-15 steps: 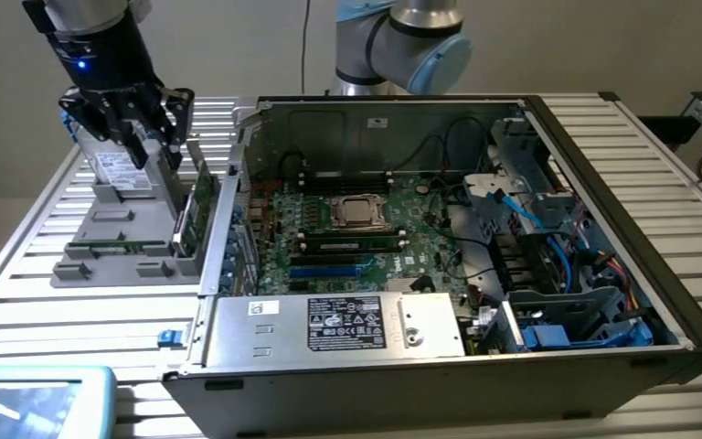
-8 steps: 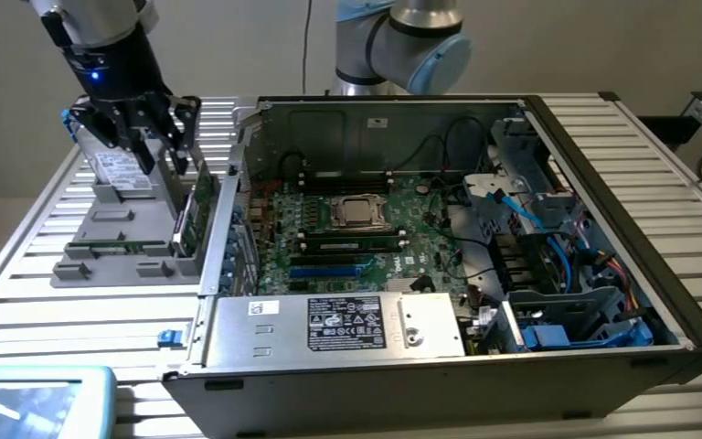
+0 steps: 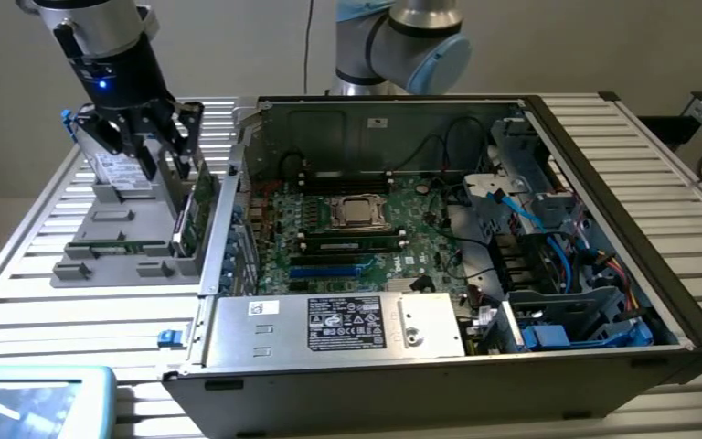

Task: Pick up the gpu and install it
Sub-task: 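Pick up the gpu and move the gpu toward the slot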

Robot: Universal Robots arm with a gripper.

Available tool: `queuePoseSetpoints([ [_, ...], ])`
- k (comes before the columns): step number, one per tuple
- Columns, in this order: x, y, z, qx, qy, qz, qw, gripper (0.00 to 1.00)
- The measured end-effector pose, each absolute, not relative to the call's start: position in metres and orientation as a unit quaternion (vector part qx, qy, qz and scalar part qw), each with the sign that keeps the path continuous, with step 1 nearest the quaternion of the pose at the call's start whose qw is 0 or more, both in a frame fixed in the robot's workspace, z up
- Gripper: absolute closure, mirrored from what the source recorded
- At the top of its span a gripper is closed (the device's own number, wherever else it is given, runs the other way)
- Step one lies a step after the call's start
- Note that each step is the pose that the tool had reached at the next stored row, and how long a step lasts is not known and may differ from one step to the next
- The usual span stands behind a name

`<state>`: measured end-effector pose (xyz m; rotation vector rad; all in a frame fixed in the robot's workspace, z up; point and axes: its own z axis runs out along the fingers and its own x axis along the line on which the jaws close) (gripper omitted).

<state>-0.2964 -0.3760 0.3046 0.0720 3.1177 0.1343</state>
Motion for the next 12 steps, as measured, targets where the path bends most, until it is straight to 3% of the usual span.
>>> queuePoseSetpoints([
  [12, -0.3, -0.375, 0.286, 0.005, 0.999, 0.044, 0.021, 0.51],
])
